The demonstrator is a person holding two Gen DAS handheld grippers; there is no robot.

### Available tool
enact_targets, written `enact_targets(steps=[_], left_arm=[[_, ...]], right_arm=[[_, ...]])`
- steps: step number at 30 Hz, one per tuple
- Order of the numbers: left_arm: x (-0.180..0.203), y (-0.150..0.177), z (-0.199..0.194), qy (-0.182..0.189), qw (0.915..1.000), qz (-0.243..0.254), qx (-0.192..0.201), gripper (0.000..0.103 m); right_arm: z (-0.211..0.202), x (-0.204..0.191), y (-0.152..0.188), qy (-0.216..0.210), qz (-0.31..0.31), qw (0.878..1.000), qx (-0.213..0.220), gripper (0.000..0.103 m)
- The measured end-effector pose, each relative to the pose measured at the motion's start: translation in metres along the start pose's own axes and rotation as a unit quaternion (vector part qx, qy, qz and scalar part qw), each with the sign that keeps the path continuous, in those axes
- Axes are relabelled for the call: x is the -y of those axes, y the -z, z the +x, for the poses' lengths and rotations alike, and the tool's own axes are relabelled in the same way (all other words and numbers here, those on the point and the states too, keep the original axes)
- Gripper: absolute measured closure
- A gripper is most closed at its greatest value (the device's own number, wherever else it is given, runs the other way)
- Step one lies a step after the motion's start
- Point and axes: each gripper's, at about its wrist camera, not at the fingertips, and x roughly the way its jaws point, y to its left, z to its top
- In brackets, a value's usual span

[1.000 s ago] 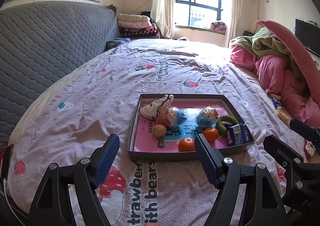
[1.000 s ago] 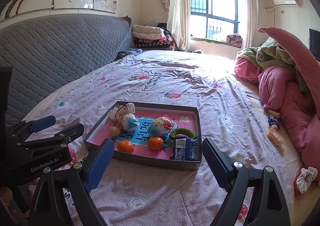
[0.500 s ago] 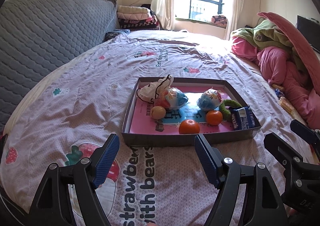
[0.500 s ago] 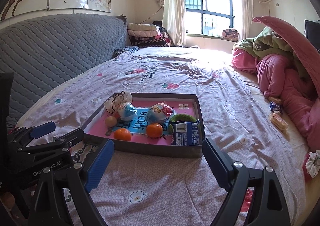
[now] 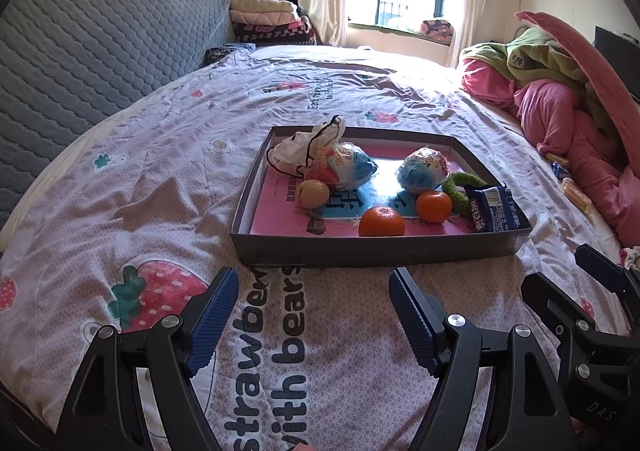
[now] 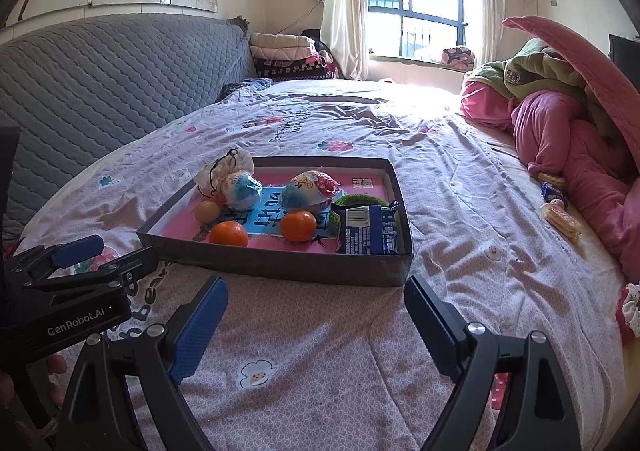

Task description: Organize objects

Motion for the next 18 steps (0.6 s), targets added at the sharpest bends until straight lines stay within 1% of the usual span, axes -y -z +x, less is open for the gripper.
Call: enact_targets(steps=[5,15,18], left_arm=[[0.001,0.007,0.003,-0.004,1.0,0.008,0.002,0.025],[-0.004,0.016,0.014,-0.008,0.9999,0.005,-0.004,0.025],[-0.003,0.018,0.016,-0.006,1.0,0.006,-0.005,0.025]], right_arm=[[0.004,0.001,0.004,0.001,0.005,1.0,-0.001,0.013],[0.017,0.002,0.016,0.003,0.005,1.0,-0.012,0.013],[0.018,0.002,0.019,0.002,0.006,1.0,-0.008,0.013]])
